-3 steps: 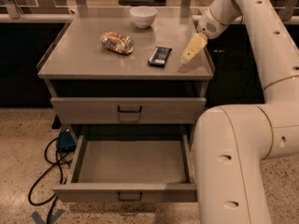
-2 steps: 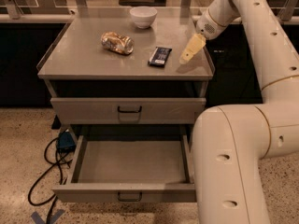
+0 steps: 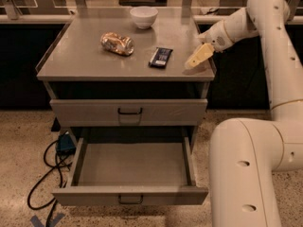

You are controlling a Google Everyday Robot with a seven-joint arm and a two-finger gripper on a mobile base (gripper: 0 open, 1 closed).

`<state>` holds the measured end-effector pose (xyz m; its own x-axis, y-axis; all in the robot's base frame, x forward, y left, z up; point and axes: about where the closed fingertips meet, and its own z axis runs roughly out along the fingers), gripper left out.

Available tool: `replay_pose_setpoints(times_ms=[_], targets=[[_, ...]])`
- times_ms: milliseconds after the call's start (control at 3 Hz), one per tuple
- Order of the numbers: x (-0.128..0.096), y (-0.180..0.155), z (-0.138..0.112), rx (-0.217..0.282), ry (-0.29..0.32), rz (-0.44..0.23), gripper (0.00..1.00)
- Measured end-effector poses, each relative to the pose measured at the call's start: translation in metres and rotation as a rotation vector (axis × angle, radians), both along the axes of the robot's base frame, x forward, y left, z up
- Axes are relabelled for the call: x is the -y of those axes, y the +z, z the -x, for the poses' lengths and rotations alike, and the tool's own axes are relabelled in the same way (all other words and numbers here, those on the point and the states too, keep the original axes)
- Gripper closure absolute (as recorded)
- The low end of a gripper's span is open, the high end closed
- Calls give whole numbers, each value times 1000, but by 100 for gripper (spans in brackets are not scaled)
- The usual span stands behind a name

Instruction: Place rxbar blueberry into middle drawer

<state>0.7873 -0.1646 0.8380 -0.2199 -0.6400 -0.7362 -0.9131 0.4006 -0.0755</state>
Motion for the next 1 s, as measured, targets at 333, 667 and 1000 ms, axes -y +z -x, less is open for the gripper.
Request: replay_pose_setpoints(times_ms=[333, 667, 1000], targets=[[-34, 7, 4, -1, 74, -146, 0], [-31, 4, 2, -2, 61, -120, 0], [-87, -11, -17, -9, 107, -30, 0]])
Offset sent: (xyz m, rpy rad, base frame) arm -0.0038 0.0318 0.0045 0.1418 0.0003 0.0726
